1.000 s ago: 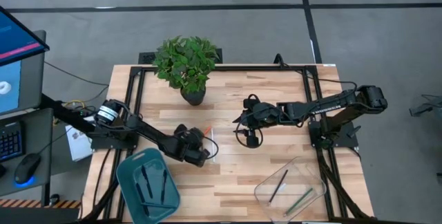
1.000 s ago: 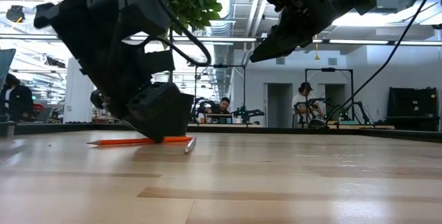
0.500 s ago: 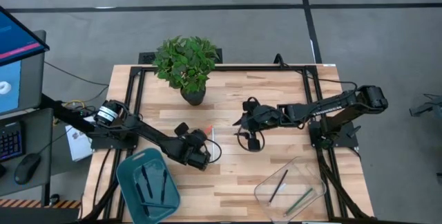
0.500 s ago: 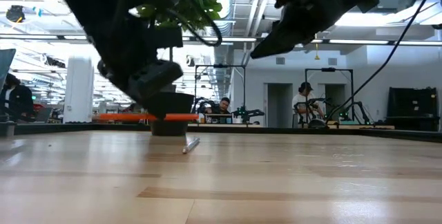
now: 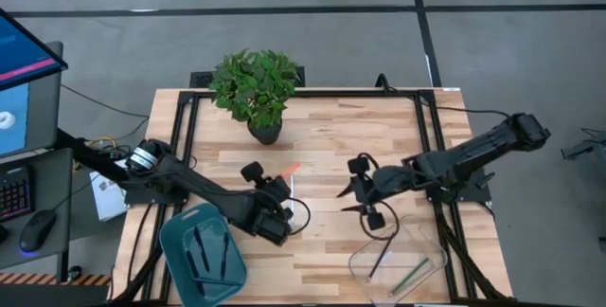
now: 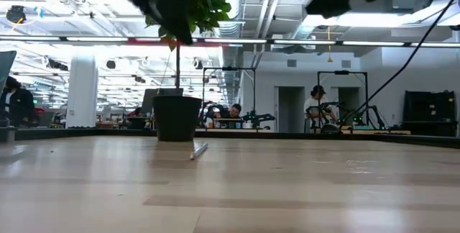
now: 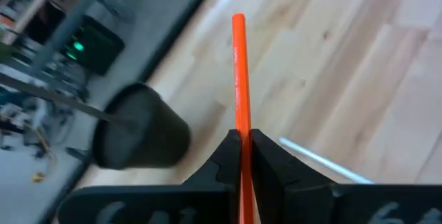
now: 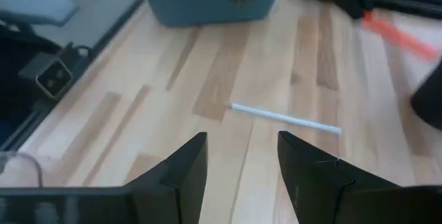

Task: Sort pens & pencils
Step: Put the orange pencil into the transparent bin

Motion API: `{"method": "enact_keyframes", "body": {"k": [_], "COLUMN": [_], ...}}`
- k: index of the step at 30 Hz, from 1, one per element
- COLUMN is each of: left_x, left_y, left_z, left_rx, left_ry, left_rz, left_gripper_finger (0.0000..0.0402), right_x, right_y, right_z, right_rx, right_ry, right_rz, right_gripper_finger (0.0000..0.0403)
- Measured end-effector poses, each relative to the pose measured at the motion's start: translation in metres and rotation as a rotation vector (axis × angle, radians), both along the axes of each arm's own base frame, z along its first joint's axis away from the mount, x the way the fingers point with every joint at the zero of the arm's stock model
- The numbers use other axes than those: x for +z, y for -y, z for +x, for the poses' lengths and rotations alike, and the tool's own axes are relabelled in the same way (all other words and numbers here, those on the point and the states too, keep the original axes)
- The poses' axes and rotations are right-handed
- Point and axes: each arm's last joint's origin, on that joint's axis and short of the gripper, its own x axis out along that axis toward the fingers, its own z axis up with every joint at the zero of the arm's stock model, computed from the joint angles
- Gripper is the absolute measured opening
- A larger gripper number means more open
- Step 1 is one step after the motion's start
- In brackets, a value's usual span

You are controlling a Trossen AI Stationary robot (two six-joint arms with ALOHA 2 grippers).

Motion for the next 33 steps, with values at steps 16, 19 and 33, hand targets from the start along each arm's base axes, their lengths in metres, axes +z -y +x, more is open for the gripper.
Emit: {"method": "enact_keyframes", "body": {"k": [16, 19, 33], "left_x": [0.040, 0.029, 0.003], "left_y": [-0.018, -0.023, -0.029], "left_z": [-0.070, -0.079, -0.076], "left_rx": [0.043, 0.018, -0.311], "left_ry": [0.342, 0.404, 0.609], "left_rz": [0.106, 0.075, -0.018], "left_gripper_finger": [0.0002, 0.0002, 0.0000], "right_x": [0.000, -0.001, -0.015], "right_y": [0.006, 0.021, 0.038], "right_z": [0.000, 0.009, 0.048], "right_rx": [-0.366, -0.382, -0.280], "right_ry": [0.163, 0.239, 0.415], "right_rz": [-0.246, -0.221, -0.078], "right_gripper_finger": [0.0198, 0.0198, 0.0198]}}
